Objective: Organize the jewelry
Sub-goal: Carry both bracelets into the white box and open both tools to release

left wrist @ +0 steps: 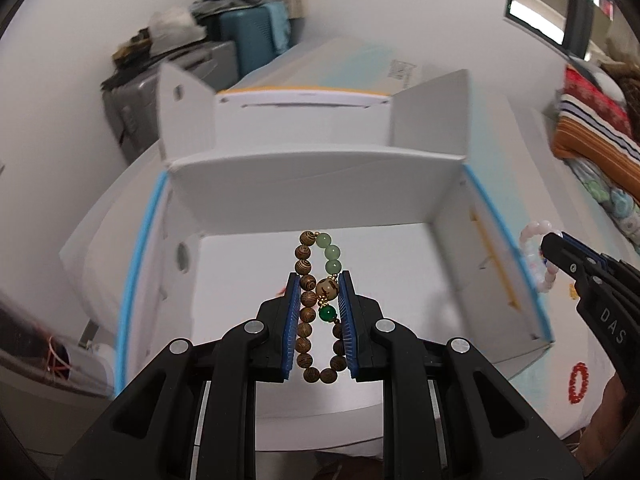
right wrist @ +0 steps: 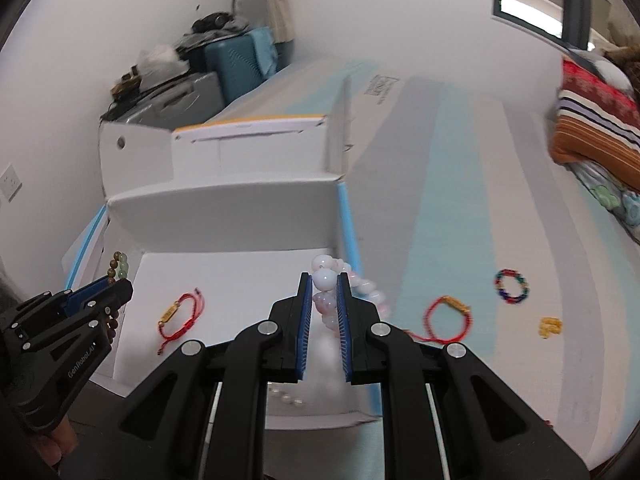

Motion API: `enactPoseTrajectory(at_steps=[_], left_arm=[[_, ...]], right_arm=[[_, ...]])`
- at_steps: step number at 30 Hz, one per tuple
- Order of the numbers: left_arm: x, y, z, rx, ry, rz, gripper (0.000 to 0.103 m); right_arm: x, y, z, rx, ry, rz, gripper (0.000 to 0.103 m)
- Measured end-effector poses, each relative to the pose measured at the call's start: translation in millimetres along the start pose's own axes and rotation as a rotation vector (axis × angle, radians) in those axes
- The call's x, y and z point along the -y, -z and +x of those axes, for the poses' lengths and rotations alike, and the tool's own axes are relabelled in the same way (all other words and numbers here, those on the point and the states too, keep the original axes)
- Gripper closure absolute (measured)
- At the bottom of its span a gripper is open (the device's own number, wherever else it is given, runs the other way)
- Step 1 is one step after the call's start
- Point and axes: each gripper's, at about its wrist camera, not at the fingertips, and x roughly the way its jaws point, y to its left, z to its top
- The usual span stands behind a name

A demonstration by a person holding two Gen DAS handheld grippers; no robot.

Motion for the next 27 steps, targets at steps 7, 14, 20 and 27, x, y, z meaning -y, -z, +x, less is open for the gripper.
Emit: enactPoseTrajectory(at_steps=[7,14,20,27], left_arm=[[-29,7,17,-0.036,-0.023,-0.041,0.084],[-44,9,32,-0.065,-0.034,-0.056,0.084],[-46,13,47,-0.097,-0.036,-0.055,0.084],[-46,15,52,-0.109,-0.047,-0.062,0.078]], right_arm=[[-27,3,18,-0.021,-0.003,-0.024,0.091],[-43,5,39,-0.061,-0.017,-0.04,0.091],[-52,13,64,-0.114,-0.014,-0.057,0.091],[-52,21,77,-0.174,-0.029,-0.058,0.082]])
